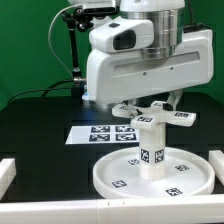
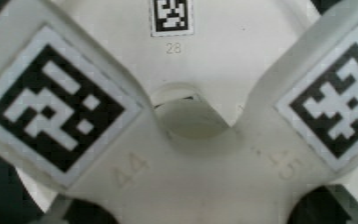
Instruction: Assemble round table
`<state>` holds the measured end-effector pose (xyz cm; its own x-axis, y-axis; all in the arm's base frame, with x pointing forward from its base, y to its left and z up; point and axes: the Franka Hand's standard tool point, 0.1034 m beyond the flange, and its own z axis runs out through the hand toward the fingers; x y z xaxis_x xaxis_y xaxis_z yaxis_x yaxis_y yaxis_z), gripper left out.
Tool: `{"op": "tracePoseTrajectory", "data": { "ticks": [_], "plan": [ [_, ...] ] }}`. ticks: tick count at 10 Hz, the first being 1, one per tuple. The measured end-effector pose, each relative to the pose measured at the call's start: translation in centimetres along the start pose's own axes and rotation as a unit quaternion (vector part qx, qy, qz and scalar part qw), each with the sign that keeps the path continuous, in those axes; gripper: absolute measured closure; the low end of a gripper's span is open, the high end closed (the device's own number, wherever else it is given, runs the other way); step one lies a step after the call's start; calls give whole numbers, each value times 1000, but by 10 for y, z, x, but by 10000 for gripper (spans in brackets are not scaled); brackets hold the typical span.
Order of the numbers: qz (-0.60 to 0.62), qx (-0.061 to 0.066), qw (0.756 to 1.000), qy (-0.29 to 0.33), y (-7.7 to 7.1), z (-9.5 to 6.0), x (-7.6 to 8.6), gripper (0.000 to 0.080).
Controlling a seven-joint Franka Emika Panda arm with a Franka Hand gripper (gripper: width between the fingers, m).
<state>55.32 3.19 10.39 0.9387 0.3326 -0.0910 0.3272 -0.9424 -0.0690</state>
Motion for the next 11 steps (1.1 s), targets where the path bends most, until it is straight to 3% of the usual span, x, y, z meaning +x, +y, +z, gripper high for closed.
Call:
{"op": "tracePoseTrajectory", "data": {
  "ticks": [7, 11],
  "plan": [
    [22, -1, 1000, 5, 1, 0, 0, 348],
    [247, 15, 969, 25, 1, 1, 1, 348]
  ]
}}
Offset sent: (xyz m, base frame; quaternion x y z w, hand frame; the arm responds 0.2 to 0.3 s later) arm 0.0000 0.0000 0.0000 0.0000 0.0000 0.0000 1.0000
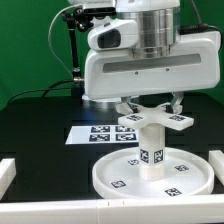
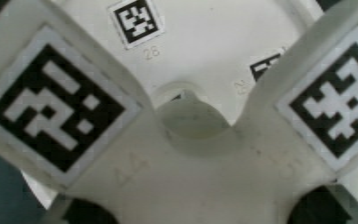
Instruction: Assemble round table
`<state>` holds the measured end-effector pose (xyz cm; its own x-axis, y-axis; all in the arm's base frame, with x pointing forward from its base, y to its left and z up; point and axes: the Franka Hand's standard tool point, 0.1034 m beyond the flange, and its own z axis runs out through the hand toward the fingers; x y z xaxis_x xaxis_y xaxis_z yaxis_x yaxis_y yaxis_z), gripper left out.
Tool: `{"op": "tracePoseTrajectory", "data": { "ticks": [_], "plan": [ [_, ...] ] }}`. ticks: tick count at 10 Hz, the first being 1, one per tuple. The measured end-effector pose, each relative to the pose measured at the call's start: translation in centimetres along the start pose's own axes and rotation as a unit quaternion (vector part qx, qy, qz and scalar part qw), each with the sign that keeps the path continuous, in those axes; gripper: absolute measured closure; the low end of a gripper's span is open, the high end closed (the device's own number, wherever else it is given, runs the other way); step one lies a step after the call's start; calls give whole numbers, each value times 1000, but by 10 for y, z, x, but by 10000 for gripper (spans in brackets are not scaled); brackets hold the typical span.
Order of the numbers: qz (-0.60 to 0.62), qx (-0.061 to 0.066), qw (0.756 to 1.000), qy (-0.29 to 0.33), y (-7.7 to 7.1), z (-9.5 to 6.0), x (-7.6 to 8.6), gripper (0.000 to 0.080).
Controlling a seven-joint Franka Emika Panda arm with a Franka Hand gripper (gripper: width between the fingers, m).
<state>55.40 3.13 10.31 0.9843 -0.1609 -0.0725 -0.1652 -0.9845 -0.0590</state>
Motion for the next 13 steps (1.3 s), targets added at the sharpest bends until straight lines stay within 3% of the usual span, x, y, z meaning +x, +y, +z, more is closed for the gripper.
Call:
{"op": "tracePoseTrajectory", "data": {
  "ticks": [3, 7, 13],
  "plan": [
    [164, 17, 986, 8, -3, 0, 1, 348],
    [337, 31, 941, 6, -9, 1, 3, 348],
    [574, 29, 819, 3, -10, 1, 3, 348]
  ]
}}
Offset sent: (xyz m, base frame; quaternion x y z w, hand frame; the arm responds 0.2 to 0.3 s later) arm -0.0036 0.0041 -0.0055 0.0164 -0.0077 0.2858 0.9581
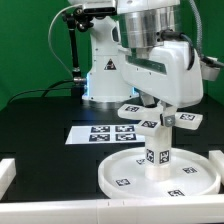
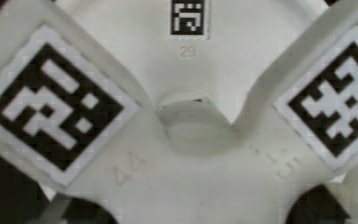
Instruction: Assemble round table
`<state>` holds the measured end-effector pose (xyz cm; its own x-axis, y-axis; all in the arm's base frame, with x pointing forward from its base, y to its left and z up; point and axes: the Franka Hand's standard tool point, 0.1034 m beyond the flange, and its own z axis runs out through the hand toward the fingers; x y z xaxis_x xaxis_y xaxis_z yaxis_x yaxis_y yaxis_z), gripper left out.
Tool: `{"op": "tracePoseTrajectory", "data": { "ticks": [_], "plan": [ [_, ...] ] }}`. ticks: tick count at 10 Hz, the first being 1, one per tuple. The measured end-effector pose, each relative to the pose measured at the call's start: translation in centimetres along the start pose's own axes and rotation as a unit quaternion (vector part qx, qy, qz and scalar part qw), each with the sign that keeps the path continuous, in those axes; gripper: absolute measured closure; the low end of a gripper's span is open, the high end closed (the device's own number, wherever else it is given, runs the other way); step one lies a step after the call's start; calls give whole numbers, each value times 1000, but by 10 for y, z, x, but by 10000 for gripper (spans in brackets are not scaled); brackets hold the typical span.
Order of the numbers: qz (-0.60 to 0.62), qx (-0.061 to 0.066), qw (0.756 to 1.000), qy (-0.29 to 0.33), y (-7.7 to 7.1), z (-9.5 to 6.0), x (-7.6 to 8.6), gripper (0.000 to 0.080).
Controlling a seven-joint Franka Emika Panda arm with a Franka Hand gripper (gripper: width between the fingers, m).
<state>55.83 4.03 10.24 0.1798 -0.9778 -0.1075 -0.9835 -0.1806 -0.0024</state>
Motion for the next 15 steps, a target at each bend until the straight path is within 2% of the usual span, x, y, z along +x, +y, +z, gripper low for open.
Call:
{"op": "tracePoseTrajectory", "data": {
  "ticks": [2, 4, 5, 6, 8, 9, 11, 12, 15],
  "plan": [
    [35, 1, 999, 1, -1, 0, 0, 348],
    [34, 1, 999, -2, -1, 1, -2, 188],
    [35, 2, 999, -3, -1, 0, -2, 188],
    [14, 2, 1000, -10, -1, -7, -3, 156],
    [3, 20, 1000, -23, -1, -30, -6, 151],
    [5, 20, 999, -31, -1, -39, -10, 150],
    [-5, 19, 999, -30, -1, -37, -11, 150],
    [-51, 11, 998, -21, -2, -33, -15, 150],
    [-213, 11, 977, -10, -7, -34, -17, 150]
  ]
}}
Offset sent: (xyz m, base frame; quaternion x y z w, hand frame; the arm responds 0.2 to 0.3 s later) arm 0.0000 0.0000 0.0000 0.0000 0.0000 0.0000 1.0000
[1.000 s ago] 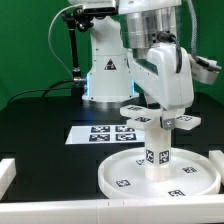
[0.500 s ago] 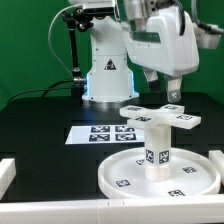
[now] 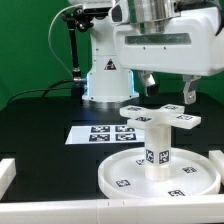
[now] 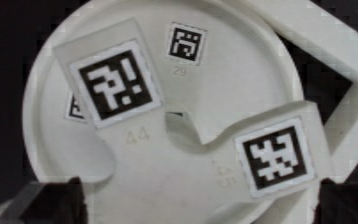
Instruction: Assemble round table
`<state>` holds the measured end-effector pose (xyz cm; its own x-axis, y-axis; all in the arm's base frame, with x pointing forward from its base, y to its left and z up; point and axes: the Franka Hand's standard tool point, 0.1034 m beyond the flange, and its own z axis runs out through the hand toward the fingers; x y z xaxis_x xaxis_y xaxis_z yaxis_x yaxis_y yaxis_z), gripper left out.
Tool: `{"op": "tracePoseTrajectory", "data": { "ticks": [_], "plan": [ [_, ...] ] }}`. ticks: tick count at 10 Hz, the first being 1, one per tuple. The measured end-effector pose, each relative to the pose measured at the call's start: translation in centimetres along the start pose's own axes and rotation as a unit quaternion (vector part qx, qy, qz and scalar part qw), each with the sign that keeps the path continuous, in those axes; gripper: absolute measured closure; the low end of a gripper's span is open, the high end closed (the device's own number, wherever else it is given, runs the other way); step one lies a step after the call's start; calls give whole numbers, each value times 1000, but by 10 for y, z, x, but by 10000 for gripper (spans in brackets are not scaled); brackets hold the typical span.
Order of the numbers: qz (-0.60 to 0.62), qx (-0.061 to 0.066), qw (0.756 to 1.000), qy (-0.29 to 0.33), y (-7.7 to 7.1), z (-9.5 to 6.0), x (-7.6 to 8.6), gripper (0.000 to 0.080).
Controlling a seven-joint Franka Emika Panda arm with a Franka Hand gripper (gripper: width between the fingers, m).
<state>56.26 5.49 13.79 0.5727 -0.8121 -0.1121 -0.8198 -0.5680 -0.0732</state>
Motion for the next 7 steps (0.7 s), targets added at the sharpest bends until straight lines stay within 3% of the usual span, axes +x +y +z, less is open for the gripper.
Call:
{"op": "tracePoseTrajectory", "data": {
  "ticks": [4, 7],
  "plan": [
    [-140, 0, 990, 0, 1, 1, 0, 150],
    [-303, -12, 953, 6, 3, 0, 3, 151]
  ]
}}
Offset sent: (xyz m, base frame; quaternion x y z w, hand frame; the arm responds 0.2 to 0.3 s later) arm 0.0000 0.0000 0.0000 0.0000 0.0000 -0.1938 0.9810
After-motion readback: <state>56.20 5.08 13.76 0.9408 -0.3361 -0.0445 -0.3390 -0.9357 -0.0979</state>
